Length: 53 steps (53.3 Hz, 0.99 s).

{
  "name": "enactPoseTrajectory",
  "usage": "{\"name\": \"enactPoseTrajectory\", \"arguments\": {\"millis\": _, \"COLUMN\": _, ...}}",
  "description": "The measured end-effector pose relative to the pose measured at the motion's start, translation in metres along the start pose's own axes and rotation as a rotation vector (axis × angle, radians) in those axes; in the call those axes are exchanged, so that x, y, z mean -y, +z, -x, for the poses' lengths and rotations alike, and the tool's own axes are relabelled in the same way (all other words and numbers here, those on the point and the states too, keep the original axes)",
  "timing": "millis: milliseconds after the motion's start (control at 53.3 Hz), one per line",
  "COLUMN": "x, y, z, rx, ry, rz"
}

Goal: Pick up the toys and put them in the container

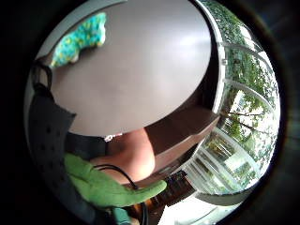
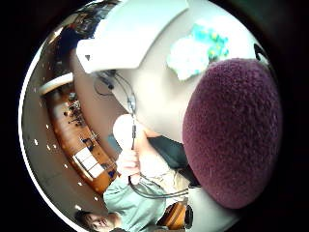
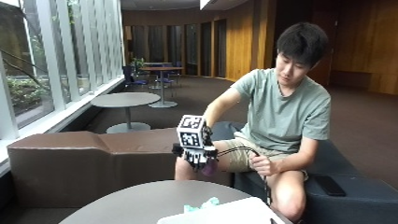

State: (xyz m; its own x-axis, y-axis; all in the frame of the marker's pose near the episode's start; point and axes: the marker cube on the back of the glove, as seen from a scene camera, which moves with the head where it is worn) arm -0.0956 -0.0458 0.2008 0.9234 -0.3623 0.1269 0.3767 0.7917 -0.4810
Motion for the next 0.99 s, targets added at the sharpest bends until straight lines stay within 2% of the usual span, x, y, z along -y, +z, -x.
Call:
{"name": "enactPoseTrajectory", "arguments": {"millis": 75, "x": -0.008, "y": -0.028, "z": 0.001, "rx": -0.022, "ry": 0.008, "rz": -0.074}}
{"name": "enactPoseTrajectory", "arguments": {"millis": 169, "x": 0.001, "y": -0.105, "z": 0.008, "rx": -0.067, "ry": 0.039, "rz": -0.214}}
{"name": "enactPoseTrajectory", "arguments": {"millis": 319, "x": 0.016, "y": -0.194, "z": 0.028, "rx": -0.072, "ry": 0.037, "rz": -0.352}}
{"name": "enactPoseTrajectory", "arguments": {"millis": 506, "x": 0.059, "y": -0.262, "z": 0.078, "rx": -0.050, "ry": 0.015, "rz": -0.446}}
{"name": "enactPoseTrajectory", "arguments": {"millis": 638, "x": 0.096, "y": -0.264, "z": 0.120, "rx": 0.083, "ry": -0.004, "rz": -0.527}}
{"name": "enactPoseTrajectory", "arguments": {"millis": 806, "x": 0.136, "y": -0.224, "z": 0.165, "rx": 0.131, "ry": -0.028, "rz": -0.506}}
{"name": "enactPoseTrajectory", "arguments": {"millis": 881, "x": 0.149, "y": -0.201, "z": 0.177, "rx": 0.101, "ry": -0.013, "rz": -0.439}}
{"name": "enactPoseTrajectory", "arguments": {"millis": 994, "x": 0.166, "y": -0.171, "z": 0.187, "rx": 0.067, "ry": 0.069, "rz": -0.186}}
